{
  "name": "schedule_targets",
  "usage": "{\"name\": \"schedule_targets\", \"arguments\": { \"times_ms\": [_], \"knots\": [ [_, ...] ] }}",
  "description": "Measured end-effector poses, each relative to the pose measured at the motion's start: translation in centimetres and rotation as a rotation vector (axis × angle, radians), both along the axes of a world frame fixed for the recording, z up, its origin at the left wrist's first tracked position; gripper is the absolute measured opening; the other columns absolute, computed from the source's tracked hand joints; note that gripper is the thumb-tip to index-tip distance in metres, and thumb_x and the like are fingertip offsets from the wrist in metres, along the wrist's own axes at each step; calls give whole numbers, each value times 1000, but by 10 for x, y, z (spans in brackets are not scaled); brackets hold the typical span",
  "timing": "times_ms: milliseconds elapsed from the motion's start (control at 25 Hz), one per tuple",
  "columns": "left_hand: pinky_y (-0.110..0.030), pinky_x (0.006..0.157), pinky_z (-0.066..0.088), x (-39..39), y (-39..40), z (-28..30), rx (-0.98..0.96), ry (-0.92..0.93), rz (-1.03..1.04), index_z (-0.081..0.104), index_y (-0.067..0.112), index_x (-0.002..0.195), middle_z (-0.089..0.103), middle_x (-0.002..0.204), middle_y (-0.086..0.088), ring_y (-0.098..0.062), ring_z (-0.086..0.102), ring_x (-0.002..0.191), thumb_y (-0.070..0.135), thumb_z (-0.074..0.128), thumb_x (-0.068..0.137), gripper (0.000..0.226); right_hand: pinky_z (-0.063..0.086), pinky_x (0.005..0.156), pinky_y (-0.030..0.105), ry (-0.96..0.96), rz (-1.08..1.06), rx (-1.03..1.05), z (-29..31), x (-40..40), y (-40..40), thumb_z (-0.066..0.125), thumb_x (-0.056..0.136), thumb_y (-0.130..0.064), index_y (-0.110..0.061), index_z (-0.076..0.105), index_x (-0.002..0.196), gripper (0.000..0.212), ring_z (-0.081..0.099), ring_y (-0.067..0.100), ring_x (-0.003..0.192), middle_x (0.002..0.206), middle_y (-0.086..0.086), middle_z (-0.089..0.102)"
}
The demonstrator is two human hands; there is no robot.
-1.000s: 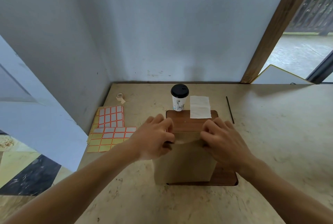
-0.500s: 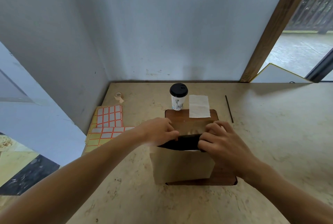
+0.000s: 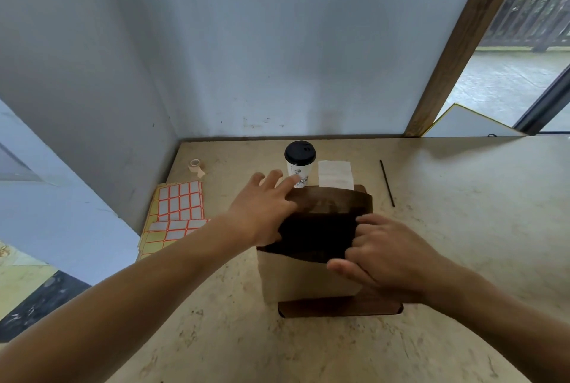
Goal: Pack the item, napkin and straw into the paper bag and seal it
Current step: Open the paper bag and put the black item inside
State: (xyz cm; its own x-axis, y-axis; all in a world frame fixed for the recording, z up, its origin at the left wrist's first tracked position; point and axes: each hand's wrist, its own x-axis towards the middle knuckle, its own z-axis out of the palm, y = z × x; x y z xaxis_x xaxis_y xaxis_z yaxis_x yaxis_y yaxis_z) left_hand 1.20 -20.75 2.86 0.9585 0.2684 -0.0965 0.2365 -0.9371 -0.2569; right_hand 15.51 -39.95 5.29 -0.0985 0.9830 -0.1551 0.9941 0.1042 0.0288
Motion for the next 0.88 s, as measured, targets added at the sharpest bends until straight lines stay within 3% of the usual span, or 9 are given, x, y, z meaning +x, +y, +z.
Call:
{"name": "schedule_targets", "arguments": {
  "times_ms": [40,120,200,240,400,480,640,760,880],
  "knots": [
    [-53,110,15,0,-3,-1,36,12,-25,50,34,133,10,157,-7,-35,6,137,51,71,72,66,46,90,30,51,-24,-12,2,-2,11,-2,94,-62,-26,68,80,79,62,8,70,70,-10,66],
    [-54,112,8,0,-8,0,99,41,-68,45,32,137,4,158,-8,-37,3,138,55,69,72,73,53,73,31,107,-46,-15,4,-1,36,25,97,-53,-27,66,92,50,63,11,75,84,-8,66],
    [-55,113,5,1,-11,3,138,57,-90,43,28,138,5,157,-9,-38,6,137,55,69,72,76,53,73,35,69,-55,-97,5,1,59,50,93,-41,-24,64,104,25,62,17,89,99,-4,66],
    [-54,113,5,0,-12,5,155,50,-104,44,27,137,11,155,-9,-38,10,135,52,69,72,74,53,74,36,65,-78,-154,4,1,67,58,89,-41,-24,64,107,25,61,18,93,102,-3,65],
    [-45,98,23,-5,-17,11,226,-61,-257,63,22,109,46,122,-7,-30,36,112,36,72,73,40,50,83,40,119,-169,-243,-12,1,73,70,74,-57,-29,56,120,56,55,20,101,113,-3,60],
    [-39,89,33,-5,-18,9,115,-95,-346,66,21,102,53,107,-5,-25,46,101,39,72,76,32,44,91,43,134,-191,-242,-20,2,70,70,69,-62,-34,47,130,71,50,22,110,123,-3,56],
    [-39,94,46,0,-9,4,-321,125,-43,45,32,136,50,127,-1,-24,43,118,67,68,68,80,32,106,48,121,-211,-226,-24,14,61,70,60,-70,-36,27,145,101,36,25,130,145,-5,41],
    [-48,111,25,-4,0,-1,-300,257,28,8,39,149,24,155,-1,-28,19,140,79,66,58,115,22,115,45,105,-207,-243,-27,26,51,66,54,-80,-35,11,151,121,20,22,142,156,-7,24],
    [-48,116,8,-4,1,0,-282,338,51,-7,37,149,5,162,-2,-28,2,146,78,68,56,126,11,118,44,134,-198,-286,-29,31,47,59,49,-88,-36,1,151,129,8,20,147,161,-8,10]
  ]
}}
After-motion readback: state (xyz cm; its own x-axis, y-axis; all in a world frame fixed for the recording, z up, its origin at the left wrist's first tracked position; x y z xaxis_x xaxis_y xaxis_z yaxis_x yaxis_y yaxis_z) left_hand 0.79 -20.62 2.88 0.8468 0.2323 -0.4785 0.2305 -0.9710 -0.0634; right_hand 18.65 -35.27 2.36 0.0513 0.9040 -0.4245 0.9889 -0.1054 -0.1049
